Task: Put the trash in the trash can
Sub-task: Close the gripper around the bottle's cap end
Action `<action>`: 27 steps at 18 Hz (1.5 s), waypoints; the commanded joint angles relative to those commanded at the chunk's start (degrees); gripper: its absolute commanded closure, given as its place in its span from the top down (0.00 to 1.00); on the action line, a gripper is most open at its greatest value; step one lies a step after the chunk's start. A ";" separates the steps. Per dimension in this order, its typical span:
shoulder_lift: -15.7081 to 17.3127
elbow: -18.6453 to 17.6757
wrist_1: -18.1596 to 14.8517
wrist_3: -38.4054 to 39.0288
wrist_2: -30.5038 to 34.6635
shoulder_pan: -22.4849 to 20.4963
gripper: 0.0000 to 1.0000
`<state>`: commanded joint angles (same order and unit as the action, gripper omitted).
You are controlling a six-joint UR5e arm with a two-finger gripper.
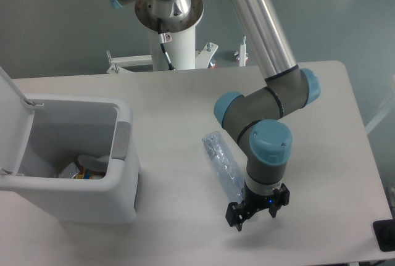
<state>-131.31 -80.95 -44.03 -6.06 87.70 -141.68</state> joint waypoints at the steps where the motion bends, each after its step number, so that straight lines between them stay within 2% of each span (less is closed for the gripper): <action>1: -0.44 0.09 0.00 0.00 1.41 0.52 1.00; 4: -0.62 -0.26 -0.18 0.17 2.82 1.14 1.00; 6: -0.27 -1.05 -0.18 0.35 2.83 1.67 0.96; 9: 0.00 -1.76 -0.18 0.62 2.91 2.28 0.81; 14: 0.35 -2.11 -0.09 0.00 2.91 2.29 0.69; 15: 0.35 -2.11 -0.09 0.00 2.91 2.29 0.63; 20: 0.44 -2.11 -0.18 -0.17 3.79 2.29 0.60; 22: 0.44 -2.02 -0.18 -0.18 4.06 2.29 0.50; 23: 0.44 -2.11 -0.18 -0.18 4.14 2.29 0.36; 24: 0.44 -2.02 -0.18 -0.18 4.14 2.29 0.31; 27: 0.44 -1.93 -0.18 -0.18 4.14 2.29 0.30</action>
<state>-130.87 -82.88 -44.21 -6.24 91.85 -139.39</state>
